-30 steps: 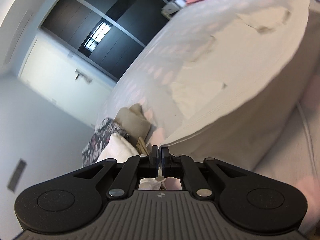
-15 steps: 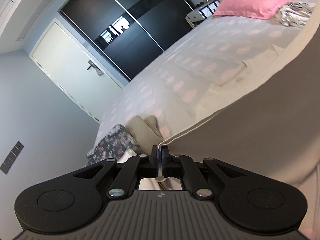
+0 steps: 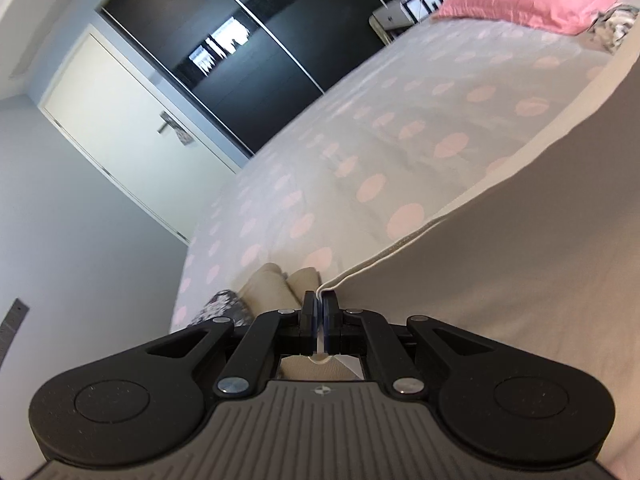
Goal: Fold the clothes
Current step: 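Grasp the folded shirt edge with both tools and fold it over, then open both tools and release the folded shirt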
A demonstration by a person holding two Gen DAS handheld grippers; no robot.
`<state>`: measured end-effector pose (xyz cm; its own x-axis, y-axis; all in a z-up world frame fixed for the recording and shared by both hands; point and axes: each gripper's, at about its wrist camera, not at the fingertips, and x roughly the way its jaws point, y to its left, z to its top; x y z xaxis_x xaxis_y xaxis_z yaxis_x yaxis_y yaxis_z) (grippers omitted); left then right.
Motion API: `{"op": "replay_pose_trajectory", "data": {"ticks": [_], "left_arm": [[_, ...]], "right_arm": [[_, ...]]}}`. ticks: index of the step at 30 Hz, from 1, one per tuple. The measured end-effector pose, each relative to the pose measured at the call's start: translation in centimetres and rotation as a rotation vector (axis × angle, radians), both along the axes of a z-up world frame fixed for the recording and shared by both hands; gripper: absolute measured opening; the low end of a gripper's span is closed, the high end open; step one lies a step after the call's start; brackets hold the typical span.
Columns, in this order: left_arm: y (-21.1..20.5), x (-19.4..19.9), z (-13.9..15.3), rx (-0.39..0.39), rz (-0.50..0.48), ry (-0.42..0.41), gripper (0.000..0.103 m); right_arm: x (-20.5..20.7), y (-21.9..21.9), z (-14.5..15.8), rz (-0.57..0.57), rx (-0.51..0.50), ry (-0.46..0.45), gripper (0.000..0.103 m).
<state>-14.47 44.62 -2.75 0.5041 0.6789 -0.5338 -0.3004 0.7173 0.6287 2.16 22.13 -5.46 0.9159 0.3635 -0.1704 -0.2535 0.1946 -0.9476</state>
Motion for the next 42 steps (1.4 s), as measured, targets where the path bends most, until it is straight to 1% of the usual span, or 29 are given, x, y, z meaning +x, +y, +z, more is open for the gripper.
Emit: {"op": "replay_pose_trajectory", "data": {"ticks": [3, 5, 9, 13, 18, 20, 22, 26, 27, 28, 29, 30, 31, 33, 35, 37, 39, 42], "left_arm": [[2.4, 3.1, -1.3, -0.032, 0.037, 0.010, 0.001], [3.4, 4.5, -2.6, -0.047, 0.052, 0.024, 0.001], [5.5, 7.3, -5.4, -0.076, 0.081, 0.052, 0.001], [6.9, 9.2, -8.0, -0.100, 0.097, 0.070, 0.001], [8.2, 11.0, -10.5, -0.139, 0.119, 0.084, 0.001], [8.5, 11.5, -11.3, -0.151, 0.133, 0.085, 0.003], [8.9, 11.9, -12.0, -0.173, 0.153, 0.085, 0.006], [9.4, 11.9, -12.2, -0.210, 0.188, 0.070, 0.010], [9.5, 11.8, -12.1, -0.193, 0.205, 0.062, 0.015], [9.6, 11.6, -11.9, -0.175, 0.221, 0.054, 0.021], [9.7, 11.5, -11.7, -0.158, 0.237, 0.046, 0.023], [9.8, 11.4, -11.6, -0.140, 0.254, 0.038, 0.027], [10.1, 11.1, -11.3, -0.145, 0.269, 0.033, 0.030], [10.5, 10.3, -10.6, -0.175, 0.281, 0.025, 0.030], [10.5, 9.2, -9.8, -0.177, 0.278, 0.018, 0.030], [10.0, 7.6, -9.2, -0.191, 0.268, 0.018, 0.030], [9.2, 5.7, -8.5, -0.231, 0.260, 0.018, 0.031], [7.8, 2.3, -7.9, -0.292, 0.239, 0.034, 0.030]], "right_arm": [[3.0, 3.0, -1.0, -0.018, -0.018, 0.044, 0.004], [4.3, 4.8, -2.4, -0.034, -0.026, 0.071, 0.004], [6.4, 7.6, -5.0, -0.083, -0.024, 0.156, 0.004], [8.3, 9.1, -7.3, -0.120, -0.030, 0.202, 0.004], [10.3, 10.4, -9.0, -0.158, -0.020, 0.266, 0.004], [10.1, 9.8, -10.2, -0.172, -0.010, 0.296, 0.004], [10.5, 10.1, -10.8, -0.198, 0.006, 0.334, 0.004], [10.3, 9.8, -11.1, -0.245, 0.051, 0.372, 0.007], [10.4, 9.8, -11.0, -0.254, 0.058, 0.381, 0.009], [10.8, 9.9, -10.8, -0.267, 0.065, 0.382, 0.016], [11.1, 10.0, -10.7, -0.283, 0.077, 0.378, 0.025], [11.5, 9.9, -10.5, -0.295, 0.092, 0.389, 0.030], [11.8, 9.7, -10.3, -0.306, 0.107, 0.402, 0.033], [12.6, 9.3, -9.7, -0.326, 0.139, 0.435, 0.033], [13.0, 8.3, -8.9, -0.338, 0.174, 0.487, 0.033], [12.4, 6.8, -8.1, -0.336, 0.202, 0.553, 0.033], [11.7, 5.2, -7.4, -0.333, 0.230, 0.620, 0.033], [9.4, 2.5, -6.6, -0.293, 0.244, 0.706, 0.032]]}}
